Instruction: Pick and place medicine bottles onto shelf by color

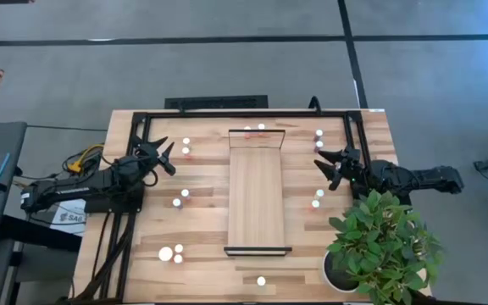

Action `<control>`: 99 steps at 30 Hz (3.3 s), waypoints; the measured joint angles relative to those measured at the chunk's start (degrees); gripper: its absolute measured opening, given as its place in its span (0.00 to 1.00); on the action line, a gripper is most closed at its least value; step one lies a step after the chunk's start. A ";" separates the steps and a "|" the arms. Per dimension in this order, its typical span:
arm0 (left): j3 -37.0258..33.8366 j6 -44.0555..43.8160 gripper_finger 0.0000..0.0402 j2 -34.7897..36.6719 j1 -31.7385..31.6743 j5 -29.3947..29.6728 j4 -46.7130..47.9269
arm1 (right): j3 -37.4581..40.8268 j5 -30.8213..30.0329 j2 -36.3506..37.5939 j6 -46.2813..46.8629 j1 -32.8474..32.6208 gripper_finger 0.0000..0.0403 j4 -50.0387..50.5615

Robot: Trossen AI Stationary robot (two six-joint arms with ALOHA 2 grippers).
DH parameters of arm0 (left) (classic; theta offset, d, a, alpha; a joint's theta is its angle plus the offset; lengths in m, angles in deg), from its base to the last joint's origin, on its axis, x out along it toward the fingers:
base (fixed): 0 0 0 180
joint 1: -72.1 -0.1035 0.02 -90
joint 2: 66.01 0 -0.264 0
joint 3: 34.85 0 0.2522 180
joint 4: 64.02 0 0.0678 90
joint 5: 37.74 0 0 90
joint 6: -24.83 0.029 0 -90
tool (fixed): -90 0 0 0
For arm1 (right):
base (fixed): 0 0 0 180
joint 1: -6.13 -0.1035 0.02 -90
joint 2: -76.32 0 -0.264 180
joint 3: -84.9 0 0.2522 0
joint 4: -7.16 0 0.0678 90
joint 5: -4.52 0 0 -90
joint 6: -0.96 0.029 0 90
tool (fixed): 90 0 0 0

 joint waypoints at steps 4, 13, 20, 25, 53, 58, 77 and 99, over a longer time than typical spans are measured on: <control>0.01 0.01 0.32 0.00 0.00 0.00 0.00 | 0.01 0.00 0.00 0.02 -0.02 0.62 0.02; 0.00 0.02 0.32 0.00 0.00 -0.01 0.00 | 0.00 0.00 0.00 0.02 -0.02 0.62 0.02; 0.02 0.00 0.32 -0.01 0.00 0.01 0.00 | 0.01 -0.01 0.00 0.00 -0.02 0.62 0.02; 0.01 0.01 0.32 -0.01 0.00 0.01 0.00 | 0.00 -0.01 0.01 0.01 -0.02 0.62 0.02; 0.01 0.01 0.32 -0.01 0.00 0.01 0.00 | 0.00 -0.01 0.00 0.01 -0.01 0.62 0.02; 0.00 -4.69 0.32 -0.01 0.00 -0.83 -0.03 | 0.00 0.00 0.01 0.02 -0.02 0.62 0.02; -0.02 -59.48 0.32 -0.02 0.02 -11.01 -0.13 | 0.00 0.00 0.00 0.00 -0.02 0.62 0.02; -0.02 -72.80 0.32 -0.45 -0.02 -8.38 -0.20 | 0.01 -0.01 0.00 0.01 -0.02 0.62 0.02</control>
